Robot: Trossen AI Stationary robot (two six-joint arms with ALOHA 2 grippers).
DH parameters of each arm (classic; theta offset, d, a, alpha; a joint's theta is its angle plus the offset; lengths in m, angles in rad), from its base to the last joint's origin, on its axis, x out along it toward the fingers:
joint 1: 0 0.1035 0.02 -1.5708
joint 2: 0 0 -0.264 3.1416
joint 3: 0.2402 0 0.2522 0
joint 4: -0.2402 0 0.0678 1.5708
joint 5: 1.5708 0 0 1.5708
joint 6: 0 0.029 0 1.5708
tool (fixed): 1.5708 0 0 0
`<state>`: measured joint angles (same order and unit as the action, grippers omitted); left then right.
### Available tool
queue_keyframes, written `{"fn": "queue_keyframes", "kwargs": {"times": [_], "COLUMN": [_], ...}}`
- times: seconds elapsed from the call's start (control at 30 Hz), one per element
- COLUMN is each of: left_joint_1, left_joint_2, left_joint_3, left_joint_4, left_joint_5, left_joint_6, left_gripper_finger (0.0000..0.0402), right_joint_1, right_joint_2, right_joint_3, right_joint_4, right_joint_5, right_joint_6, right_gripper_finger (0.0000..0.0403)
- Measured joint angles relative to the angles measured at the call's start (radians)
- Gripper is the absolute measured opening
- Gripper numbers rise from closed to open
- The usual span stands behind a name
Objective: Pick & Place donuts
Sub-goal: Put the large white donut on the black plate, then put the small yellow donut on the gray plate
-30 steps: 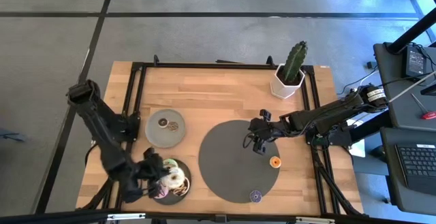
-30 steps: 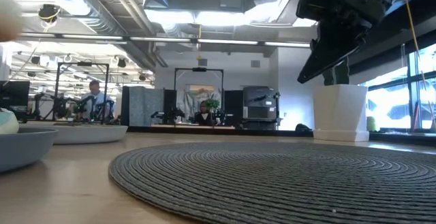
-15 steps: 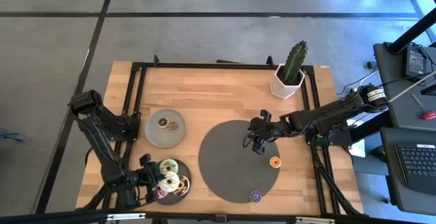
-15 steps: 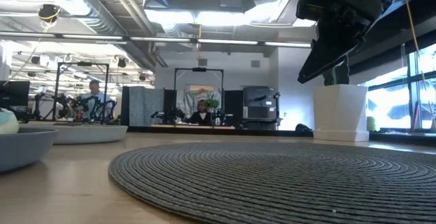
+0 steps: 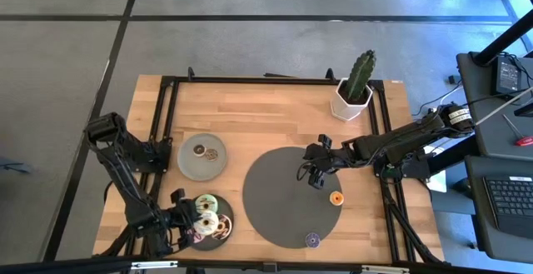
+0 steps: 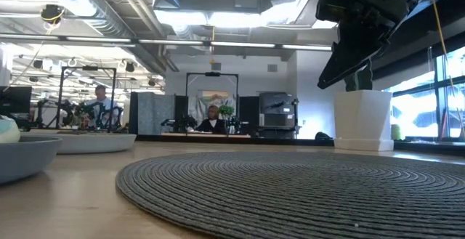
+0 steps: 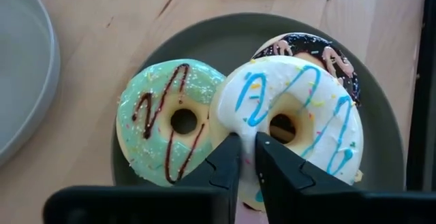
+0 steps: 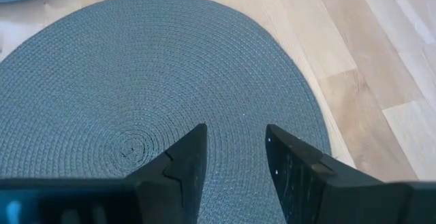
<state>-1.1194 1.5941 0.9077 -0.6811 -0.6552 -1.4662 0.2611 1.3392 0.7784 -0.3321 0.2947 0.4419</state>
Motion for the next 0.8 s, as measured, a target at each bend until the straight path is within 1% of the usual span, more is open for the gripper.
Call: {"fn": "queue_keyframes", "kwargs": {"times": [0.13, 0.33, 0.47, 0.63, 0.7, 0.73, 0.77, 0.8], "left_joint_1": [0.0, 0.002, 0.002, 0.003, 0.003, 0.003, 0.004, 0.009], "left_joint_2": [0.0, -0.007, -0.041, -0.103, -0.127, -0.14, -0.152, -0.162], "left_joint_3": [0.0, 0.0, 0.0, 0.0, 0.0, 0.0, 0.0, 0.0], "left_joint_4": [-0.004, -0.044, -0.086, -0.088, -0.088, -0.088, -0.087, -0.086], "left_joint_5": [0.0, -0.006, -0.008, -0.039, -0.085, -0.132, -0.196, -0.269], "left_joint_6": [0.003, -0.003, -0.013, 0.003, 0.02, 0.027, 0.036, 0.042], "left_gripper_finger": [0.0064, 0.0108, 0.0131, 0.0143, 0.0145, 0.0145, 0.0145, 0.0145], "right_joint_1": [0.0, 0.0, 0.0, 0.0, 0.0, 0.0, -0.001, -0.001], "right_joint_2": [0.0, 0.0, 0.0, 0.0, 0.0, 0.0, 0.0, 0.0], "right_joint_3": [0.0, 0.0, 0.0, 0.0, 0.0, 0.0, 0.001, 0.001], "right_joint_4": [0.0, 0.0, 0.0, -0.001, -0.002, -0.01, -0.028, -0.055], "right_joint_5": [0.0, -0.002, -0.026, -0.027, -0.034, -0.056, -0.112, -0.195], "right_joint_6": [-0.001, -0.001, -0.003, -0.003, -0.006, -0.006, -0.001, 0.004], "right_gripper_finger": [0.0152, 0.0152, 0.0152, 0.0152, 0.0152, 0.0152, 0.0152, 0.0152]}}
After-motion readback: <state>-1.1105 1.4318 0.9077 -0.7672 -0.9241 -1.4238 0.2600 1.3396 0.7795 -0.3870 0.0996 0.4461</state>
